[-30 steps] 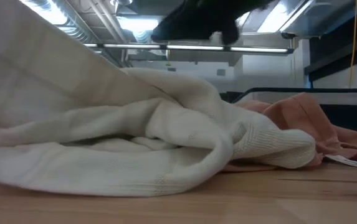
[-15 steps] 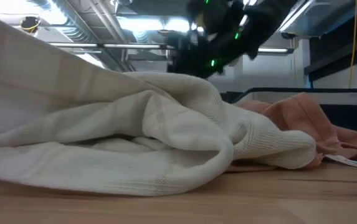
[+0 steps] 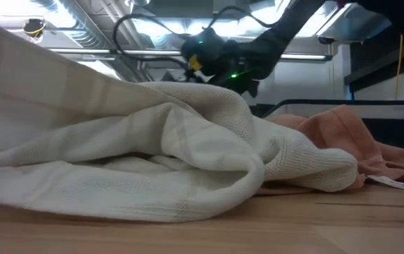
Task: Fold towel
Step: Fold the white towel on the table
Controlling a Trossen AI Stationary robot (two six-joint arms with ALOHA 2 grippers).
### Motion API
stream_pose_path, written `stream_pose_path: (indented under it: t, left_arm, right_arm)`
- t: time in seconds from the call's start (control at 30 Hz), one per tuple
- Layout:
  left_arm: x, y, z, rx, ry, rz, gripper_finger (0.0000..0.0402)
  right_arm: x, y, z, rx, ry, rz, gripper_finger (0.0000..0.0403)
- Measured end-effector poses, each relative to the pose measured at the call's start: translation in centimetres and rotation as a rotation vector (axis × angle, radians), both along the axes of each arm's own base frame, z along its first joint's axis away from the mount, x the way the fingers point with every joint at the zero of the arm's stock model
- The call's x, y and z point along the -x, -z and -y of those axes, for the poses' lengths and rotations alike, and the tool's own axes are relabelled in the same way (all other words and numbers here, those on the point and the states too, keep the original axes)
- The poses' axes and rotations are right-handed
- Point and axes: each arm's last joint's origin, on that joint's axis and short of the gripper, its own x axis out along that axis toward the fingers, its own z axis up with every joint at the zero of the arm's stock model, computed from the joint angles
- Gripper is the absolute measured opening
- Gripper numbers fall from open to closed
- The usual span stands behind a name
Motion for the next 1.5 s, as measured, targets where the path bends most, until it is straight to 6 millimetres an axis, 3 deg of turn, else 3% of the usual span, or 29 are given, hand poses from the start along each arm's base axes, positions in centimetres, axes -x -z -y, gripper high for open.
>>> stream_pose_path:
  t: [0.13,0.47,0.7,0.83,1.07,1.17,1.3,1.5]
  left_arm:
    - [0.0,0.0,0.0,0.003,-0.002,0.001,0.0003]
    - [0.0,0.0,0.0,0.000,0.000,0.000,0.0003]
    - [0.0,0.0,0.0,0.000,0.000,0.000,0.0004]
    - [-0.1,0.0,0.0,0.003,-0.001,0.000,0.0004]
    - [-0.1,0.1,0.2,0.010,0.006,0.000,0.0004]
    - [-0.1,0.1,0.2,-0.002,0.014,-0.006,0.0004]
    - [-0.1,0.1,0.1,-0.024,0.029,-0.015,0.0004]
    - [-0.7,-0.1,-0.2,-0.040,0.011,-0.017,0.0004]
  right_arm:
    - [-0.9,0.1,0.7,0.032,0.033,-0.045,0.0184]
    - [-1.3,-0.5,2.0,-0.195,-0.055,-0.063,0.0184]
    - [-1.5,0.4,2.9,-0.229,-0.021,-0.048,0.0184]
    - [-2.4,2.0,2.9,-0.240,-0.040,-0.040,0.0184]
    - [-3.4,2.0,3.0,-0.315,0.018,-0.102,0.0163]
    - [-2.9,1.3,3.0,-0.326,0.044,-0.144,0.0114]
    - [-2.2,-0.8,2.5,-0.299,0.075,-0.177,0.0018]
    - [-0.4,-8.8,-0.4,-0.130,0.136,-0.111,0.0007]
